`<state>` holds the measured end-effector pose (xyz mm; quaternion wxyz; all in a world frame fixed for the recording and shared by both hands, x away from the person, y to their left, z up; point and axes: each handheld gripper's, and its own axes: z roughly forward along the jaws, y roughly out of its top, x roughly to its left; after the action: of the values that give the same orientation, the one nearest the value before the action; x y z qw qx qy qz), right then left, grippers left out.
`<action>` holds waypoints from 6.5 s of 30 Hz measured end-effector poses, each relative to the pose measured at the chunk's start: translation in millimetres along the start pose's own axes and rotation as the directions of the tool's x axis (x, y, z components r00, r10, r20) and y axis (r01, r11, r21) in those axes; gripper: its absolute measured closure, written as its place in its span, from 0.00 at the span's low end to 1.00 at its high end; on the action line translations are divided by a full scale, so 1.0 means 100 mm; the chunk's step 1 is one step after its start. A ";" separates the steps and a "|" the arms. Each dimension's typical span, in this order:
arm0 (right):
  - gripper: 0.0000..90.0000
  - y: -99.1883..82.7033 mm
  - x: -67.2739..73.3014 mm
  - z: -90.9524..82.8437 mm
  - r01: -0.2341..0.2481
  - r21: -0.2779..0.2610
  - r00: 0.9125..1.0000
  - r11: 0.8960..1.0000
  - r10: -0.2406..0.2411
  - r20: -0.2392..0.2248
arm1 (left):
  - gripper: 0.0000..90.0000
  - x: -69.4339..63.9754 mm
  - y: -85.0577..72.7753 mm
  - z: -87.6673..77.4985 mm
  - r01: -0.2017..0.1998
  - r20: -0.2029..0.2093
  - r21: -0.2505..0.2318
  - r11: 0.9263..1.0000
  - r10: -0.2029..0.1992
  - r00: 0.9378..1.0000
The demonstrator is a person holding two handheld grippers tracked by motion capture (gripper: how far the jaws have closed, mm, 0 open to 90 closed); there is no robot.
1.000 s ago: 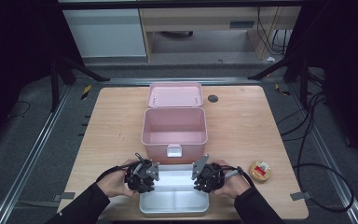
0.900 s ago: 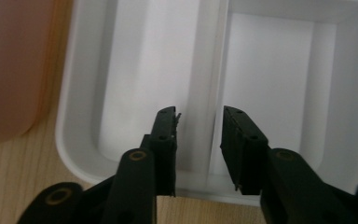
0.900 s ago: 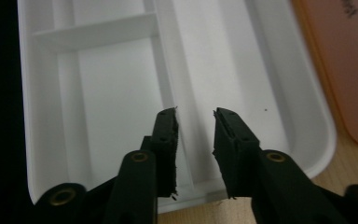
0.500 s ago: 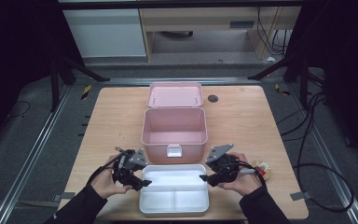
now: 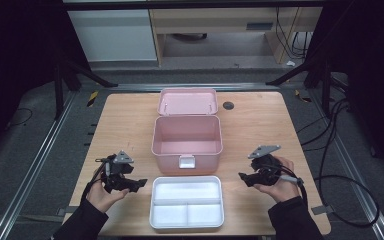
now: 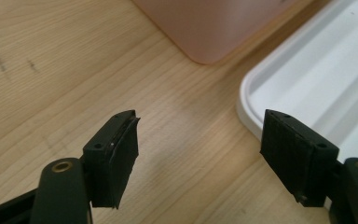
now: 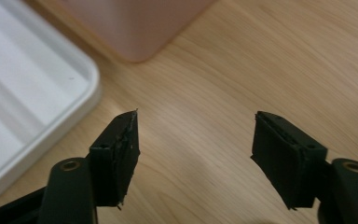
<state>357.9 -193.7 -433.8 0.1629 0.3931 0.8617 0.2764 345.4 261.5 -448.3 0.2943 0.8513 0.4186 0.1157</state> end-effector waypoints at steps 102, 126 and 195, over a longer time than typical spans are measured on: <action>0.23 0.99 -0.23 -0.32 -0.052 -0.152 0.999 0.987 0.054 0.008 | 0.26 0.36 -0.26 0.18 0.074 -0.067 0.061 0.995 -0.070 0.995; 0.23 1.96 0.18 0.04 0.095 -0.101 0.993 0.990 -0.102 -0.067 | 0.26 0.36 -0.26 0.20 0.075 -0.064 0.067 0.995 -0.071 0.995; 0.19 2.27 0.87 1.40 0.279 0.080 0.935 0.957 -0.252 -0.251 | 0.26 0.39 -0.28 0.22 0.073 -0.059 0.080 0.994 -0.068 0.996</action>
<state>505.2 44.1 -413.1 0.0712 0.2457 0.9346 0.2470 360.9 296.7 -484.5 0.2510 0.8439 0.4609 0.1117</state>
